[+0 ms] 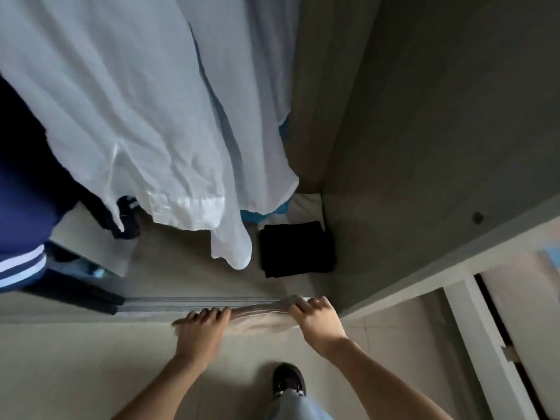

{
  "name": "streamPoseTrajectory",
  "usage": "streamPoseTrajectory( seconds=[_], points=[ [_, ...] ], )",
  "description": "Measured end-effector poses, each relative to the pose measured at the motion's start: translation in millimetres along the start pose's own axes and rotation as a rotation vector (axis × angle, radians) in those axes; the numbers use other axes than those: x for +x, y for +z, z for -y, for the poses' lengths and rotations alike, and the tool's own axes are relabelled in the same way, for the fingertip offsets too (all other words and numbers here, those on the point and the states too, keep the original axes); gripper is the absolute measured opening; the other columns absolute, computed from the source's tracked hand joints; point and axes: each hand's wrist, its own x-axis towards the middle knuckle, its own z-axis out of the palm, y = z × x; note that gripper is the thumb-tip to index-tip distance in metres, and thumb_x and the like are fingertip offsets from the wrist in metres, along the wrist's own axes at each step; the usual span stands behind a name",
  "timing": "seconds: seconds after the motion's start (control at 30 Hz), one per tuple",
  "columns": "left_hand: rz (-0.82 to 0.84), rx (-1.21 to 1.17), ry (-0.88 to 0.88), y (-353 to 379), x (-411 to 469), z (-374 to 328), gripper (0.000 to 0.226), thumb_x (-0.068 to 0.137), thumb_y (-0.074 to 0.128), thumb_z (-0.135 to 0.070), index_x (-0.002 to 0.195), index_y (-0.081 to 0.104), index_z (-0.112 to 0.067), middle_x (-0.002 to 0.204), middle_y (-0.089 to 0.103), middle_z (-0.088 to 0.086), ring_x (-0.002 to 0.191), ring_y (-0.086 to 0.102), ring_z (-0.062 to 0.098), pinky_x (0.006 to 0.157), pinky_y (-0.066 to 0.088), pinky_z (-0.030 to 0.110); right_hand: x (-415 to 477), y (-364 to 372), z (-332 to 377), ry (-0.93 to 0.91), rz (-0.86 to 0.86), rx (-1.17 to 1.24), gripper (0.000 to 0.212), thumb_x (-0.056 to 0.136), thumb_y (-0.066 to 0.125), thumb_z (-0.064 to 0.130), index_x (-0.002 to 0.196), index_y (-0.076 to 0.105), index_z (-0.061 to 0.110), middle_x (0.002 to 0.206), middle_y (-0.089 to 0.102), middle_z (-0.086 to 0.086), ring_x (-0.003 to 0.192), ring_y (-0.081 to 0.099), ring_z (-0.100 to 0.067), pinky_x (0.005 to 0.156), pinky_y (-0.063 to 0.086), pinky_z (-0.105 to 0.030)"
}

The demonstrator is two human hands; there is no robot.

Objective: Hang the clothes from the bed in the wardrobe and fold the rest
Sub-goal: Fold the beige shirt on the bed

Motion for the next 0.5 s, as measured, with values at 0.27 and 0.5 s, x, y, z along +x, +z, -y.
streamPoseTrajectory(
  seconds=[0.27, 0.5],
  points=[
    [-0.045, -0.164, -0.185, 141.4, 220.3, 24.9, 0.048, 0.085, 0.064, -0.018, 0.130, 0.053, -0.011, 0.118, 0.060, 0.022, 0.106, 0.060, 0.032, 0.088, 0.047, 0.036, 179.7, 91.5, -121.3, 0.294, -0.541, -0.108, 0.030, 0.067, 0.048, 0.023, 0.084, 0.072, 0.021, 0.073, 0.066, 0.000, 0.067, 0.064, -0.020, 0.062, 0.045, -0.024],
    [0.204, 0.025, -0.101, 260.5, 299.8, -1.2, 0.084, 0.088, 0.052, -0.051, 0.150, 0.001, -0.027, 0.156, 0.009, 0.012, 0.139, 0.020, 0.034, 0.109, 0.025, 0.046, 229.9, 206.0, -182.7, 0.557, -0.146, 0.052, 0.077, 0.091, 0.050, 0.020, 0.150, 0.001, 0.029, 0.157, 0.007, -0.011, 0.143, 0.009, -0.029, 0.110, 0.016, -0.044]
  ],
)
